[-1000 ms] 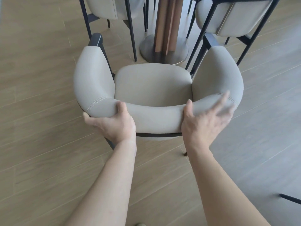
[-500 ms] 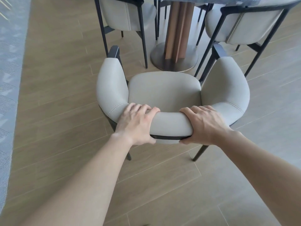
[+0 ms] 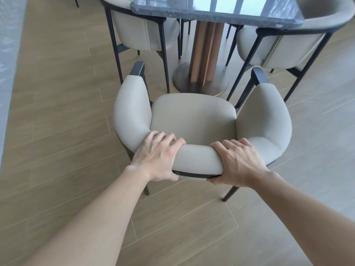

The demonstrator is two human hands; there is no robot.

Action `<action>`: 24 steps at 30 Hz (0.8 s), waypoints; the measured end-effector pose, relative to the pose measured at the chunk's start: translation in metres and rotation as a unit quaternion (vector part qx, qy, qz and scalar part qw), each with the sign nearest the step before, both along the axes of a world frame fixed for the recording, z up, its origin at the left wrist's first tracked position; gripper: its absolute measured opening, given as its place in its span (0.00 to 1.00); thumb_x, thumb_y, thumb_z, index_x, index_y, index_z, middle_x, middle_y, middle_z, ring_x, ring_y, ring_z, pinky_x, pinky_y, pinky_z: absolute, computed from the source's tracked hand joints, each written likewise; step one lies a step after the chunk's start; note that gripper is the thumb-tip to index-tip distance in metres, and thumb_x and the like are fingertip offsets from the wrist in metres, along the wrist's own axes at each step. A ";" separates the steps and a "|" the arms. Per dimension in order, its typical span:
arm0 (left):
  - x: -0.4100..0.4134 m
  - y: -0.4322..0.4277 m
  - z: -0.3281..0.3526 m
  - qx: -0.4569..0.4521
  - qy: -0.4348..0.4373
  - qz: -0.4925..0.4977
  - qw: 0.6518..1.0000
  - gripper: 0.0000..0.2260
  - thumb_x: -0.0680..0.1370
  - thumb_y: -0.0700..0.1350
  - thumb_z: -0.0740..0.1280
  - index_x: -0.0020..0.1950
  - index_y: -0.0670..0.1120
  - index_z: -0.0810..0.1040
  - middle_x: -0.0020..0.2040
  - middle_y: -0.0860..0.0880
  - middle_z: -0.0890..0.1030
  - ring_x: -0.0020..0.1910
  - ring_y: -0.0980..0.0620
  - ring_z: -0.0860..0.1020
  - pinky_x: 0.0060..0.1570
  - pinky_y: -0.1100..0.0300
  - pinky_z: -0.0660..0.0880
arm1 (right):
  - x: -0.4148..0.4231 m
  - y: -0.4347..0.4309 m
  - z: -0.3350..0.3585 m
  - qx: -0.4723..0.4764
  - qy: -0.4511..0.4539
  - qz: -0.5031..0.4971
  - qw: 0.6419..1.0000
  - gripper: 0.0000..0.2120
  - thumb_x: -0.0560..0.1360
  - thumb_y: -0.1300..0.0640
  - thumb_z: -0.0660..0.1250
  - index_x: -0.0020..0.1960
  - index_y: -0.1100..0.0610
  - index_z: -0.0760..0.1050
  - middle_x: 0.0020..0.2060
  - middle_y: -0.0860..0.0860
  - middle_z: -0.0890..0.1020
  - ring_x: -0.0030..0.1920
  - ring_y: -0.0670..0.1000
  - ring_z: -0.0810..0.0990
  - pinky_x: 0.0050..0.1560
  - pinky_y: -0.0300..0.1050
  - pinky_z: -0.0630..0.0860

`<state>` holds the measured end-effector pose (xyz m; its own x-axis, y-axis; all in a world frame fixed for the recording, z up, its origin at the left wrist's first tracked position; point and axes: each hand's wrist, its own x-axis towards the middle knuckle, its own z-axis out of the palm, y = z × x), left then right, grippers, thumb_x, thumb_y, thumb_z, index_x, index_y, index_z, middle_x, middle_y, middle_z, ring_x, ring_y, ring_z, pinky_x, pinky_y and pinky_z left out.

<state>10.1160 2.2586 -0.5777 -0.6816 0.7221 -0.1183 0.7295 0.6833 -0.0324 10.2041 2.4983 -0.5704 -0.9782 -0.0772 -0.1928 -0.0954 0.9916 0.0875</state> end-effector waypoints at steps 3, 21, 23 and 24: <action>-0.030 0.006 -0.001 0.010 -0.004 -0.011 1.000 0.38 0.62 0.67 0.74 0.68 0.56 0.69 0.58 0.53 0.77 0.59 0.46 0.77 0.68 0.49 0.67 | -0.026 0.004 0.002 0.001 -0.005 -0.011 1.000 0.45 0.59 0.20 0.63 0.67 0.45 0.72 0.50 0.44 0.80 0.54 0.52 0.82 0.58 0.49 0.72; -0.237 0.129 -0.006 0.013 0.003 -0.017 1.000 0.36 0.64 0.68 0.73 0.68 0.57 0.67 0.59 0.54 0.75 0.58 0.46 0.74 0.67 0.50 0.66 | -0.224 0.121 0.002 -0.027 -0.004 -0.040 0.999 0.41 0.59 0.25 0.72 0.67 0.42 0.70 0.55 0.45 0.79 0.59 0.52 0.79 0.67 0.52 0.71; -0.261 0.143 -0.003 0.006 -0.002 -0.020 1.000 0.36 0.64 0.67 0.73 0.68 0.57 0.67 0.59 0.54 0.75 0.59 0.47 0.74 0.67 0.50 0.66 | -0.247 0.134 0.002 -0.031 -0.002 -0.041 0.999 0.41 0.60 0.25 0.73 0.67 0.42 0.70 0.56 0.45 0.79 0.59 0.53 0.79 0.67 0.53 0.71; -0.273 0.148 -0.002 0.003 -0.007 -0.019 1.000 0.36 0.64 0.67 0.74 0.68 0.57 0.67 0.58 0.54 0.74 0.59 0.47 0.74 0.68 0.50 0.65 | -0.258 0.138 0.002 -0.031 -0.001 -0.042 0.999 0.41 0.60 0.25 0.73 0.67 0.42 0.70 0.56 0.46 0.79 0.60 0.53 0.79 0.67 0.53 0.70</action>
